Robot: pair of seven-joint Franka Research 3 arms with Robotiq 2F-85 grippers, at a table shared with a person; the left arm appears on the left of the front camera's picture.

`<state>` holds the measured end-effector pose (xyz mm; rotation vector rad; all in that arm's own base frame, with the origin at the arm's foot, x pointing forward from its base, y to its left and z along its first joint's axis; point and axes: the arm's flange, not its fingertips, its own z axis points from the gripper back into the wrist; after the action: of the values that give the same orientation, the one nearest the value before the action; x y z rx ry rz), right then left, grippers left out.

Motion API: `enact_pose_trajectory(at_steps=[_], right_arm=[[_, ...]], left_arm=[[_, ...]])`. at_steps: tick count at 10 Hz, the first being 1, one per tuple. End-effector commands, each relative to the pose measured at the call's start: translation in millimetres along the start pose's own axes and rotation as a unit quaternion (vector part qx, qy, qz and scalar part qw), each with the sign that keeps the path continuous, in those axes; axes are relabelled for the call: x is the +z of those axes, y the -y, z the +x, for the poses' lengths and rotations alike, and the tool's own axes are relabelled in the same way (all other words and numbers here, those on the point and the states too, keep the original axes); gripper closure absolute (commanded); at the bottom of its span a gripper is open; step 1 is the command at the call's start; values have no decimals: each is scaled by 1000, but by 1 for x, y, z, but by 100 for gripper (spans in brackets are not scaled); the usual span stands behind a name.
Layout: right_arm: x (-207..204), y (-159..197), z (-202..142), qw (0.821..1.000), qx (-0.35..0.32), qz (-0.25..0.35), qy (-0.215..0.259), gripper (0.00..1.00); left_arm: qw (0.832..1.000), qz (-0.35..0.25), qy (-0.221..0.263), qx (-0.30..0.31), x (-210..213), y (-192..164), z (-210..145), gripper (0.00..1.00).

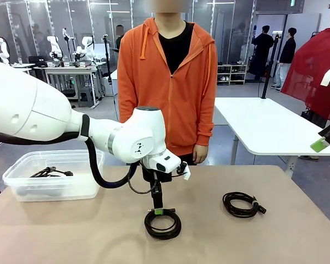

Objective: Organize and store the cables.
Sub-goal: Place the USB Extension Cable into the Organizing box.

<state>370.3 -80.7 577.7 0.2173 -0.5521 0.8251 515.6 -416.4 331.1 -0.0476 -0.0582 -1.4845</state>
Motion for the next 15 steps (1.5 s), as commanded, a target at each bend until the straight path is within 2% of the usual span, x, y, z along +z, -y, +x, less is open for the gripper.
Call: enact_pose_trajectory(at_steps=[1,6,7,8,9,10,11,12,15], right_arm=[[-1,-2,-2,1000,-1,-2,6,0],[-1,-2,-2,1000,-1,-2,6,0],[-1,-2,-2,1000,-1,-2,6,0],[-1,-2,-2,1000,-1,-2,6,0],[-1,-2,-2,1000,-1,-2,6,0],[-1,-2,-2,1000,-1,-2,6,0],[-1,-2,-2,1000,-1,-2,6,0],[-1,-2,-2,1000,-1,-2,6,0],[-1,-2,-2,1000,-1,-2,6,0]], left_arm=[[1000,10,2,-2,-7,-8,7,0],[1000,0,10,-15,-24,-11,9,0],[1000,-1,10,-17,-26,-11,8,12],[1000,-9,2,-21,-31,-12,10,18],[1000,-15,-8,-23,-34,-12,13,35],[1000,-13,-9,-23,-33,-12,13,56],[1000,-8,-11,-22,-27,-11,13,91],[1000,-6,-14,-22,-25,-11,14,100],[999,-14,-18,-22,-24,-11,17,100]])
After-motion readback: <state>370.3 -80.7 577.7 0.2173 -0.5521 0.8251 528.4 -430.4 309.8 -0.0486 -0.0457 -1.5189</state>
